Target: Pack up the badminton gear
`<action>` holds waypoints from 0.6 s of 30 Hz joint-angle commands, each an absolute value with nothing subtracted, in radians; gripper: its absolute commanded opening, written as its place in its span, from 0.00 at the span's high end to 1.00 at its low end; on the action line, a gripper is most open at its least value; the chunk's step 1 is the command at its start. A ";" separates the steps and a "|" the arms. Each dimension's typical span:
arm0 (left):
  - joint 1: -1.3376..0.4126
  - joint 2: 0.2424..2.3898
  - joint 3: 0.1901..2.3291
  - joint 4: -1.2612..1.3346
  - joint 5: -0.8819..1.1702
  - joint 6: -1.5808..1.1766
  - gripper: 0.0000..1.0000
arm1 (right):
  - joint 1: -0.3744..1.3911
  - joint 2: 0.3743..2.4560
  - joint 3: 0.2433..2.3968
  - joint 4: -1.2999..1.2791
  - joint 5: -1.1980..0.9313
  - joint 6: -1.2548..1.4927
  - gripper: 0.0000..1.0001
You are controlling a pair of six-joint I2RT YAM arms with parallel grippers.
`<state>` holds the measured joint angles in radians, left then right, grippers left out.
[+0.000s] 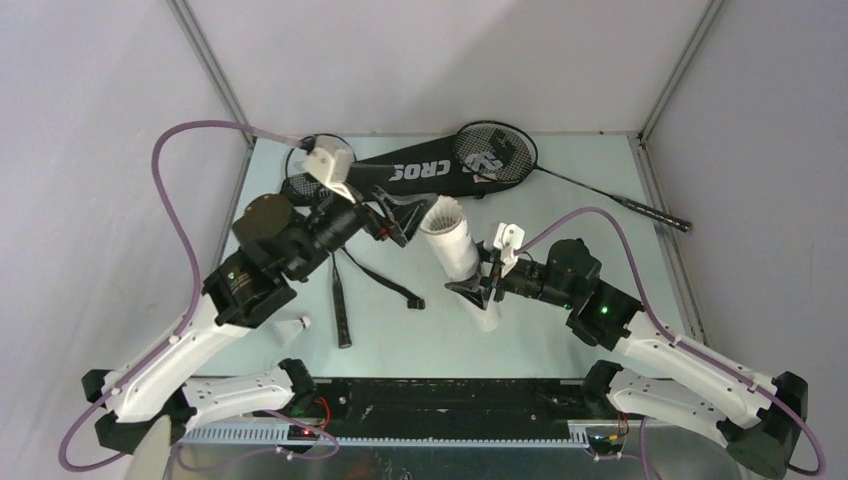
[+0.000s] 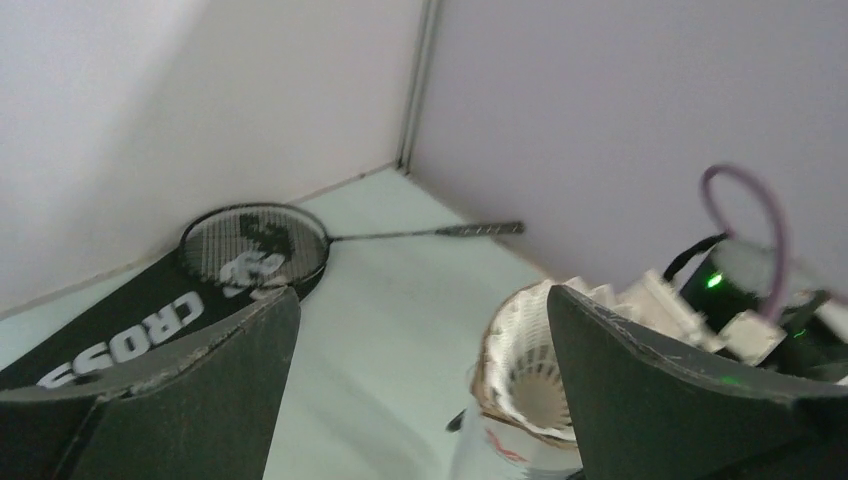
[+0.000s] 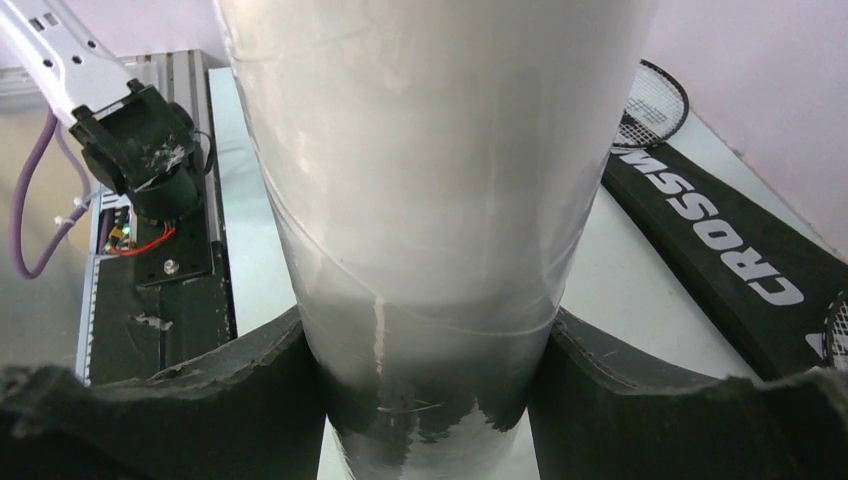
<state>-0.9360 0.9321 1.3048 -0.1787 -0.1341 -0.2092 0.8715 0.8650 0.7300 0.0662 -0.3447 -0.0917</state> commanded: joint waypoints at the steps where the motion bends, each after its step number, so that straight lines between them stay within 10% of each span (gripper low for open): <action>1: -0.940 0.956 1.335 -0.381 -0.068 -0.045 0.00 | 0.885 0.841 0.784 0.093 -0.360 -0.168 0.49; 18: -0.940 0.883 1.309 -0.253 -0.123 0.050 0.00 | 0.858 0.820 0.783 0.107 -0.297 -0.112 0.49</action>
<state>-0.9360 0.9665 1.3586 -0.4103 -0.0154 0.0826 0.8776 0.8528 0.7303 -0.0463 -0.3771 -0.1963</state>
